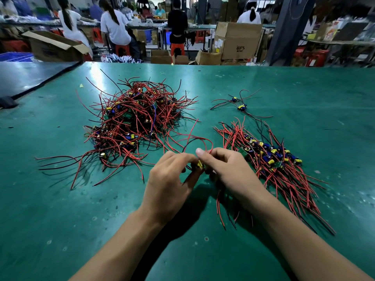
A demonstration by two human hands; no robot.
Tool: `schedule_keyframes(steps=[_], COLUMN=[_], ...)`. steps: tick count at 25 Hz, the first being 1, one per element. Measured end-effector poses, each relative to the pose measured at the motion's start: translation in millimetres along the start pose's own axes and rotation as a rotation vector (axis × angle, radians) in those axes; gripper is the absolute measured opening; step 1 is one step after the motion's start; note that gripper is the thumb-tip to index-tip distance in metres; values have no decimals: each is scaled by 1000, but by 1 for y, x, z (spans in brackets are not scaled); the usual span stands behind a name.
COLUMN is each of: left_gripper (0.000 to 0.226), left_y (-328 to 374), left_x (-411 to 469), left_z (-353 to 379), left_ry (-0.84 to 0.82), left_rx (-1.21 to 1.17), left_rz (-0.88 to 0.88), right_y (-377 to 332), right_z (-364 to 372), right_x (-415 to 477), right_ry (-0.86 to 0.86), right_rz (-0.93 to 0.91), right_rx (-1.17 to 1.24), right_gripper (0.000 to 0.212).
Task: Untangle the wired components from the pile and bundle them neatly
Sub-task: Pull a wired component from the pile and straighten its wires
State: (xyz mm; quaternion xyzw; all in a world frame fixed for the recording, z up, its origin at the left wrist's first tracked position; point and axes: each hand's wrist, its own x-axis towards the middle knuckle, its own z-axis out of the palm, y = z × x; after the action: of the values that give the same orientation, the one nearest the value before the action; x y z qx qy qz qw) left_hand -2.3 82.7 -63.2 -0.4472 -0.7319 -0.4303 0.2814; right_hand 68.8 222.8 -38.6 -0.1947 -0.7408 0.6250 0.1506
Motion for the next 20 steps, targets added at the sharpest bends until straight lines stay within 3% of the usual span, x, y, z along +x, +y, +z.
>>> schedule_keyframes(steps=[4, 7, 9, 11, 14, 17, 20], left_gripper=[16, 6, 11, 19, 19, 39, 49], left_y=[4, 3, 1, 2, 6, 8, 8], left_x=[1, 6, 10, 12, 9, 6, 5], left_z=[-2, -4, -5, -6, -7, -7, -8], left_ry=[57, 156, 73, -103, -343, -430, -512], left_rx=[-105, -314, -668, -948, -1170, -1271, -1221], left_rz=[-117, -519, -853, -1063, -1106, -1101, -1035], right_y=[1, 1, 0, -1, 0, 0, -1], right_z=[-2, -6, -6, -3, -2, -4, -2], right_x=[1, 2, 1, -1, -2, 0, 2], right_ry=[32, 18, -79, -157, -156, -68, -30], right_rz=[-70, -133, -158, -171, -205, -193, 12], right_rx=[6, 14, 19, 4, -46, -66, 140], right_gripper=[22, 20, 17, 16, 21, 28, 34])
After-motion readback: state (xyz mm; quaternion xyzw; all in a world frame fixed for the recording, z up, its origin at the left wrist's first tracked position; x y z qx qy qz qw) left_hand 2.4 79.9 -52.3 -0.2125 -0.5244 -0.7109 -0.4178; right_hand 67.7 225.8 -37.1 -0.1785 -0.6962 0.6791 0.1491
